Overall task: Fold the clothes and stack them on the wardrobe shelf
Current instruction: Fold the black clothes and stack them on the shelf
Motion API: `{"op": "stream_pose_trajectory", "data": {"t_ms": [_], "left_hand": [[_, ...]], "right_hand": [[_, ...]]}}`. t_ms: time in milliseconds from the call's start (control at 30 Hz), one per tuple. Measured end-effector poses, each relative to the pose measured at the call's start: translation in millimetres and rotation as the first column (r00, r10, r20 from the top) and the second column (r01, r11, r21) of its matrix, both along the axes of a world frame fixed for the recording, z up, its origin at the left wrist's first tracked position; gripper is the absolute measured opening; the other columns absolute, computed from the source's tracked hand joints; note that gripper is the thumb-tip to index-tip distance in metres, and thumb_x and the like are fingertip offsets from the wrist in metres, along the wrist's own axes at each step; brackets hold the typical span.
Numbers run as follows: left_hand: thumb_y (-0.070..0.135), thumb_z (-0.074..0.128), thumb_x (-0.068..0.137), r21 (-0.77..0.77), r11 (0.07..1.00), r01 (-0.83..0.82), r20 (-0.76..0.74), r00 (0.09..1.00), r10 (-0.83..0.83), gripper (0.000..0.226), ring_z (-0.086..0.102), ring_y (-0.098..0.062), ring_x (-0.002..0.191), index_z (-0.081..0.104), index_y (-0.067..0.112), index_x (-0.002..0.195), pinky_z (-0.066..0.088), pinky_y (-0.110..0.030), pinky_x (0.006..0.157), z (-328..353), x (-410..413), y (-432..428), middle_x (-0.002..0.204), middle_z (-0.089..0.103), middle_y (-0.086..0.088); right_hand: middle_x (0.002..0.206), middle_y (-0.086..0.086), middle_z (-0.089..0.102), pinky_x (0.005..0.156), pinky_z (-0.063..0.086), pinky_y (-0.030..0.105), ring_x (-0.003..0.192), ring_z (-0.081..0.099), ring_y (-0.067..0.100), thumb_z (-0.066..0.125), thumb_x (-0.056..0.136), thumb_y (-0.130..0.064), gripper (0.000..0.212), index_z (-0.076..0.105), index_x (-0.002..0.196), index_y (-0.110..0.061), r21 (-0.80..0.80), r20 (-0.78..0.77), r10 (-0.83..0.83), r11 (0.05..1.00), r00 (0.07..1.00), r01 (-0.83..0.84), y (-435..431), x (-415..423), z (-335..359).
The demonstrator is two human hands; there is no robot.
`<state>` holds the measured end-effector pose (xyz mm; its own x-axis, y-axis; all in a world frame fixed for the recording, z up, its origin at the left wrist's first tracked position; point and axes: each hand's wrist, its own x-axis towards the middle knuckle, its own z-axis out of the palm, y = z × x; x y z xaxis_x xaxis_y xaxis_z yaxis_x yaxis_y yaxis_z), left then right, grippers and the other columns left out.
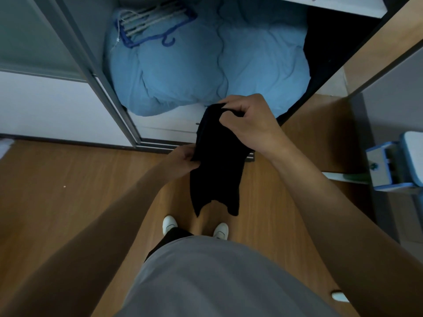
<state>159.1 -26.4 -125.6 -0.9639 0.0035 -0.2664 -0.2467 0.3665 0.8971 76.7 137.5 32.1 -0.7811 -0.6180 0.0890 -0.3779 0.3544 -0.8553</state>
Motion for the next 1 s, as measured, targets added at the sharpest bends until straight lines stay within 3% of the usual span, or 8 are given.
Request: {"op": "stream_pose_trajectory", "data": {"t_ms": [100, 233, 433, 567, 700, 800, 867, 1000], "left_hand": [[-0.008, 0.062, 0.086, -0.113, 0.991, -0.069, 0.068, 0.995, 0.077, 0.031, 0.055, 0.002, 0.064, 0.062, 0.021, 0.074, 0.039, -0.004, 0.057, -14.1, 1.4, 6.5, 0.062, 0.058, 0.02], [-0.018, 0.058, 0.085, -0.126, 0.966, -0.224, -0.031, 0.975, 0.222, 0.018, 0.06, -0.032, 0.089, 0.069, -0.011, 0.097, 0.043, -0.021, 0.077, -20.5, 3.4, -1.3, 0.099, 0.065, -0.023], [-0.012, 0.063, 0.085, -0.025, 0.812, -0.583, -0.032, 0.813, 0.582, 0.023, 0.063, -0.017, 0.086, 0.073, 0.009, 0.085, 0.047, -0.006, 0.07, -8.4, 4.2, -41.4, 0.093, 0.066, -0.006], [-0.004, 0.062, 0.084, -0.129, 0.703, -0.7, -0.061, 0.713, 0.698, 0.021, 0.068, -0.026, 0.09, 0.071, 0.015, 0.08, 0.057, -0.032, 0.086, 0.8, -2.9, -59.2, 0.093, 0.071, -0.01], [-0.002, 0.062, 0.085, -0.239, 0.702, -0.67, -0.039, 0.729, 0.683, 0.033, 0.067, -0.022, 0.08, 0.068, 0.026, 0.069, 0.056, -0.035, 0.084, 12.2, -3.7, -66.4, 0.084, 0.069, -0.001], [-0.015, 0.058, 0.081, -0.37, 0.753, -0.544, -0.101, 0.829, 0.549, 0.032, 0.066, -0.026, 0.099, 0.073, 0.013, 0.083, 0.049, -0.026, 0.095, 13.4, 0.4, -66.8, 0.101, 0.07, -0.01], [-0.019, 0.055, 0.081, -0.439, 0.8, -0.408, -0.091, 0.906, 0.412, 0.034, 0.063, -0.027, 0.108, 0.075, 0.002, 0.099, 0.042, -0.021, 0.097, 11.6, 2.3, -63.3, 0.114, 0.07, -0.015], [-0.011, 0.051, 0.087, -0.354, 0.878, -0.322, 0.06, 0.929, 0.365, 0.044, 0.063, -0.001, 0.072, 0.077, 0.025, 0.084, 0.048, -0.017, 0.075, 15.2, 4.6, -56.2, 0.088, 0.074, 0.006]], "right_hand": [[0.084, 0.035, 0.063, 0.064, 0.045, 0.043, 0.079, 0.06, 0.045, 0.05, 0.084, 0.011, 0.022, 0.061, 0.066, 0.018, -0.037, 0.016, -0.003, 0.999, 1.0, 0.004, 2.6, 2.7, 4.0], [0.086, 0.03, 0.066, 0.069, 0.048, 0.037, 0.082, 0.062, 0.039, 0.051, 0.083, 0.013, 0.022, 0.065, 0.065, 0.015, -0.039, 0.017, -0.021, 0.999, 1.0, 0.021, 11.4, 5.5, 2.9], [0.069, 0.034, 0.054, 0.055, 0.033, 0.036, 0.06, 0.046, 0.023, 0.052, 0.082, 0.004, 0.025, 0.051, 0.061, 0.018, 0.068, 0.041, -0.164, 0.985, 0.986, 0.162, 31.1, -1.2, -11.3], [0.048, 0.011, 0.034, 0.043, 0.027, 0.025, 0.046, 0.034, 0.012, 0.051, 0.078, 0.0, 0.037, 0.037, 0.044, -0.006, 0.265, -0.049, -0.275, 0.923, 0.96, 0.278, 34.8, -9.6, -28.1], [0.049, 0.001, 0.036, 0.05, 0.03, 0.032, 0.051, 0.039, 0.018, 0.047, 0.077, 0.003, 0.042, 0.03, 0.044, -0.017, 0.359, -0.175, -0.328, 0.857, 0.928, 0.37, 34.5, -12.6, -36.5], [0.066, 0.014, 0.063, 0.067, 0.05, 0.042, 0.07, 0.06, 0.031, 0.045, 0.08, 0.004, 0.029, 0.066, 0.061, -0.003, 0.294, -0.173, -0.385, 0.858, 0.906, 0.421, 30.1, -16.5, -36.7], [0.076, 0.014, 0.072, 0.07, 0.054, 0.035, 0.072, 0.065, 0.024, 0.043, 0.08, 0.005, 0.035, 0.077, 0.081, -0.002, 0.187, -0.082, -0.436, 0.877, 0.896, 0.443, 24.3, -15.4, -31.2], [0.077, 0.011, 0.073, 0.07, 0.054, 0.031, 0.072, 0.066, 0.02, 0.042, 0.079, 0.005, 0.036, 0.077, 0.079, -0.004, 0.104, -0.058, -0.42, 0.9, 0.906, 0.424, 19.0, -15.7, -20.8]]}}
